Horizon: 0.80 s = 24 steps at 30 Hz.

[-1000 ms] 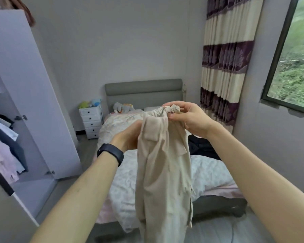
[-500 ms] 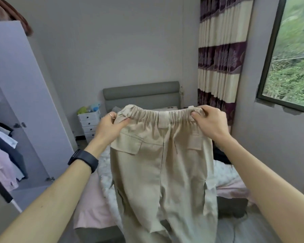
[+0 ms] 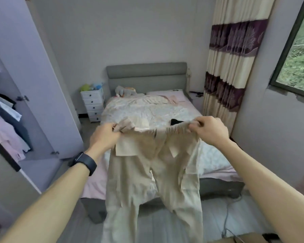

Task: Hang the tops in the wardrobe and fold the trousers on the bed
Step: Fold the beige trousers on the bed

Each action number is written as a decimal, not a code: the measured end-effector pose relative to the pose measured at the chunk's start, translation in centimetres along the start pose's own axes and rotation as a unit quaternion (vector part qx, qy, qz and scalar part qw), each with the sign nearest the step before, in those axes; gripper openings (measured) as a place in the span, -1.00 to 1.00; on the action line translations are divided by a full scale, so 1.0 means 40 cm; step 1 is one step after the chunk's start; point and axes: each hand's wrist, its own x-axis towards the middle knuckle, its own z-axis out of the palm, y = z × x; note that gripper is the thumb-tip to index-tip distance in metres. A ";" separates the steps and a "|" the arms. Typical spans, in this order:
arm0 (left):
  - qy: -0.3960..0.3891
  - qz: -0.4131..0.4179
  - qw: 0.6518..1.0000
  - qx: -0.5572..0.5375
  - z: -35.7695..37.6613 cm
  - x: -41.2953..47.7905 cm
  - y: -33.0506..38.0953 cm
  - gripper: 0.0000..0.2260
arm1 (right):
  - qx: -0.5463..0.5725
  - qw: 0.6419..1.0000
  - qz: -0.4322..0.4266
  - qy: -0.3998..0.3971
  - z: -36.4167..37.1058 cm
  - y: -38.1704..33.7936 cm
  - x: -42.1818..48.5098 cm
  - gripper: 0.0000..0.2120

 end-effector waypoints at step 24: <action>-0.090 -0.015 0.954 -0.286 0.181 -0.191 0.048 -0.93 | 0.395 0.884 0.190 -0.161 0.336 -0.272 -0.105 -0.53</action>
